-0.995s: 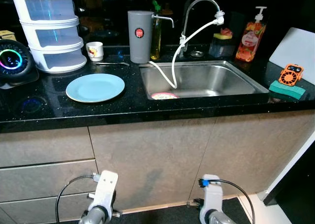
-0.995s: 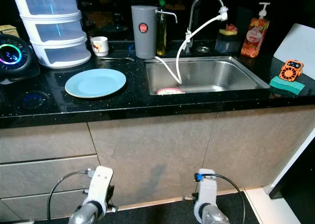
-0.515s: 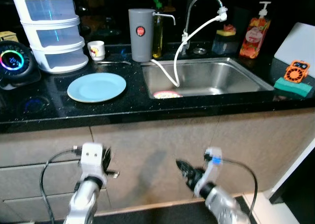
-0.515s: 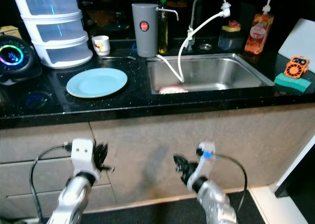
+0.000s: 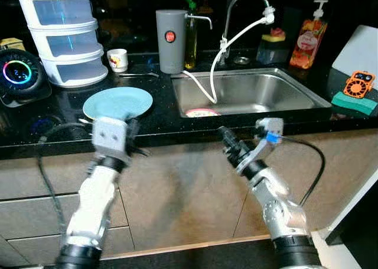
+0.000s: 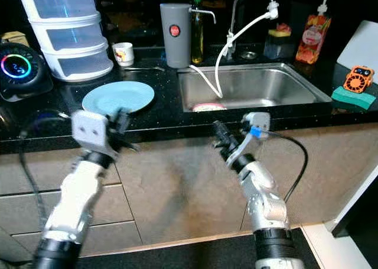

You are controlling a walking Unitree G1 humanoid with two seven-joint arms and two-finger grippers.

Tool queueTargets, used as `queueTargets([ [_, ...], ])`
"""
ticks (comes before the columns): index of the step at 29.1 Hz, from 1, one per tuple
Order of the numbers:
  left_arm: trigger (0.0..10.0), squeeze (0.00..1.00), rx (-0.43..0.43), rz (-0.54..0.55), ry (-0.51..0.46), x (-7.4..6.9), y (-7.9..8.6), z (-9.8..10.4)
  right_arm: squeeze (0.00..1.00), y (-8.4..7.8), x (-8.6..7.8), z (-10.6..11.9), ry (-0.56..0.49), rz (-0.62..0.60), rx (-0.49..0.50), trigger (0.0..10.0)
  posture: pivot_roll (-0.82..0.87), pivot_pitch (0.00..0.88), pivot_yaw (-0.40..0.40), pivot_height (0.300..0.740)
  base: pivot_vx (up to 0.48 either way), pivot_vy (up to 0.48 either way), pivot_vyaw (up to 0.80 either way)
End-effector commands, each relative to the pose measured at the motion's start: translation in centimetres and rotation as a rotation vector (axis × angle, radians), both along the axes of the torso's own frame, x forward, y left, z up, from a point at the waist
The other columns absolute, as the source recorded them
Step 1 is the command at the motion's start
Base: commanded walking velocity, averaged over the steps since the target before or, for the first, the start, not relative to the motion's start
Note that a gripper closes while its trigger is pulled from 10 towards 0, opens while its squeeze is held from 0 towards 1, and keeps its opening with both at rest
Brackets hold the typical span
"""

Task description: Kitchen organization

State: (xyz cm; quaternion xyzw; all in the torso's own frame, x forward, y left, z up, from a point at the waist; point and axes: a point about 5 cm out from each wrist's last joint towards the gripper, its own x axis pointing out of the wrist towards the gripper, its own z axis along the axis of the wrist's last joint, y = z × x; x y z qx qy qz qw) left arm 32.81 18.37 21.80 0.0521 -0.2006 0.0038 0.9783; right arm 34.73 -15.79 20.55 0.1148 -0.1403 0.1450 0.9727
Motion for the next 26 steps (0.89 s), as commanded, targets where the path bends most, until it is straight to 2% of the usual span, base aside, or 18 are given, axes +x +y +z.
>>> queueTargets([
  [1, 10.0, 0.00, -0.037, 0.014, 0.010, 0.0, 0.6, 0.5, 0.00, 0.4, 0.0, 1.5, -0.042, -0.005, -0.017, 10.0, -0.05, 0.021, 0.002, 0.740, 0.000, 0.000, 0.00],
  [2, 10.0, 0.00, -0.051, 0.009, 0.013, 0.0, 0.7, 0.6, 0.00, 0.5, 0.0, 1.7, -0.045, -0.002, -0.019, 10.0, -0.05, 0.021, 0.002, 0.740, 0.000, 0.000, 0.00],
  [6, 10.0, 0.00, -0.013, 0.014, 0.046, 0.1, 1.1, 0.4, 0.00, 0.9, 0.2, 1.8, -0.037, 0.006, -0.049, 10.0, -0.05, 0.021, -0.001, 0.740, 0.000, 0.000, 0.00],
  [9, 10.0, 0.00, -0.045, 0.013, 0.085, 0.3, 1.3, 0.1, 0.00, 1.1, 0.5, 1.0, 0.015, -0.027, -0.064, 10.0, -0.05, 0.019, -0.004, 0.740, 0.000, 0.000, 0.00],
  [12, 10.0, 0.00, 0.003, 0.010, 0.089, 0.3, 1.3, 0.2, 0.00, 0.9, 0.6, 0.3, 0.057, -0.075, -0.085, 10.0, -0.05, 0.019, -0.004, 0.740, 0.000, 0.000, 0.00],
  [14, 10.0, 0.00, 0.002, 0.017, 0.093, 0.2, 1.3, 0.2, 0.00, 0.8, 0.6, 0.2, 0.071, -0.092, -0.070, 10.0, -0.05, 0.019, -0.004, 0.740, 0.000, 0.000, 0.00],
  [16, 10.0, 0.00, -0.054, 0.028, 0.102, 0.2, 1.5, 0.2, 0.00, 0.8, 0.6, 0.2, 0.076, -0.101, -0.064, 10.0, -0.05, 0.020, 0.000, 0.740, 0.000, 0.000, 0.00],
  [17, 10.0, 0.00, -0.054, 0.028, 0.102, 0.2, 1.5, 0.2, 0.00, 0.8, 0.6, 0.2, 0.076, -0.101, -0.064, 10.0, -0.05, 0.020, 0.000, 0.740, 0.000, 0.000, 0.00],
  [19, 10.0, 0.00, -0.049, 0.028, 0.089, 0.2, 1.5, 0.4, 0.00, 1.2, 0.6, -0.3, 0.115, -0.104, -0.056, 10.0, -0.05, 0.020, 0.001, 0.740, 0.000, 0.000, 0.00],
  [26, 10.0, 0.00, -0.041, 0.006, 0.106, 0.3, 1.0, 0.1, 0.00, 2.5, 0.5, -0.3, 0.105, -0.063, -0.108, 10.0, -0.04, 0.018, 0.008, 0.740, 0.000, 0.000, 0.00],
])
